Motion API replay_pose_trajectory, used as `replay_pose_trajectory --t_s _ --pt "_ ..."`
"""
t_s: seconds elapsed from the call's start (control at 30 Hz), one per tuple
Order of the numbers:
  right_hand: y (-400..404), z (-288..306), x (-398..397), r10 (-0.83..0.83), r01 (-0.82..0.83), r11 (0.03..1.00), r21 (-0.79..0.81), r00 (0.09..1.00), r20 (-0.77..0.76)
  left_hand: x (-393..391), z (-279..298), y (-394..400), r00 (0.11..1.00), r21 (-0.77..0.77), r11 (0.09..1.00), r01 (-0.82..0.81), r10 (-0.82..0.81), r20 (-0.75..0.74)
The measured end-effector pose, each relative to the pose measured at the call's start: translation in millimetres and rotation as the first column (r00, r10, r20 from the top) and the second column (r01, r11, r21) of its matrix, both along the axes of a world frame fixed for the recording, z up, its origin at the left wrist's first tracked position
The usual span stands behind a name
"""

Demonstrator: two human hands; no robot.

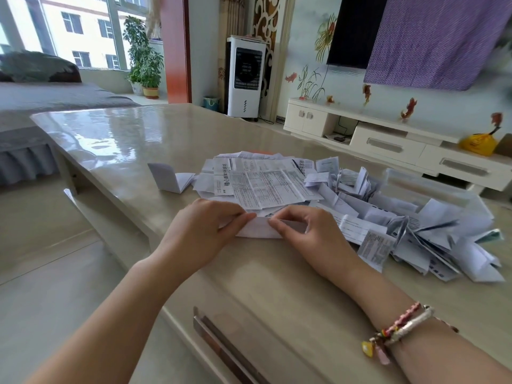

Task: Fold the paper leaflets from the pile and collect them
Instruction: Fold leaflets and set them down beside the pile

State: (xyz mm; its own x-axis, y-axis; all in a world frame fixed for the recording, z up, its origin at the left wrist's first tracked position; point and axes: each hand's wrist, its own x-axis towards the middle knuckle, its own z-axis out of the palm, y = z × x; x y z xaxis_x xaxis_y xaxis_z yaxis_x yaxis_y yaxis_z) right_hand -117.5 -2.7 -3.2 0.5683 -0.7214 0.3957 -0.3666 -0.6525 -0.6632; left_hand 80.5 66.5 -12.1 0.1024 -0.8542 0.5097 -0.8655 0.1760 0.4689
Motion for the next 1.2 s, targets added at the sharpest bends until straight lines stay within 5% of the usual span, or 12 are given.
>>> replay_pose_trajectory --t_s 0.17,0.4,0.7,0.87,1.2 --pt "-6 1 1 -0.098 0.096 0.994 0.049 0.995 0.028 -3 -3 -4 0.983 0.078 0.994 -0.071 0.083 -0.167" --pt "-9 -10 7 -0.269 0.117 0.908 -0.403 0.899 -0.345 -9 -10 -7 0.986 0.122 0.982 -0.144 0.133 0.099" --pt "-4 -10 5 -0.128 -0.023 0.909 -0.415 0.935 -0.331 -11 -12 -6 0.969 -0.022 0.993 -0.117 0.119 0.219" --pt "-3 -7 1 0.005 -0.138 0.945 -0.297 0.914 -0.406 -8 -14 -8 0.979 -0.04 0.995 -0.095 0.1 0.18" --pt "3 -4 3 -0.093 -0.101 0.875 -0.474 0.925 -0.368 -5 -8 -4 0.997 -0.159 0.986 -0.039 0.028 -0.073"
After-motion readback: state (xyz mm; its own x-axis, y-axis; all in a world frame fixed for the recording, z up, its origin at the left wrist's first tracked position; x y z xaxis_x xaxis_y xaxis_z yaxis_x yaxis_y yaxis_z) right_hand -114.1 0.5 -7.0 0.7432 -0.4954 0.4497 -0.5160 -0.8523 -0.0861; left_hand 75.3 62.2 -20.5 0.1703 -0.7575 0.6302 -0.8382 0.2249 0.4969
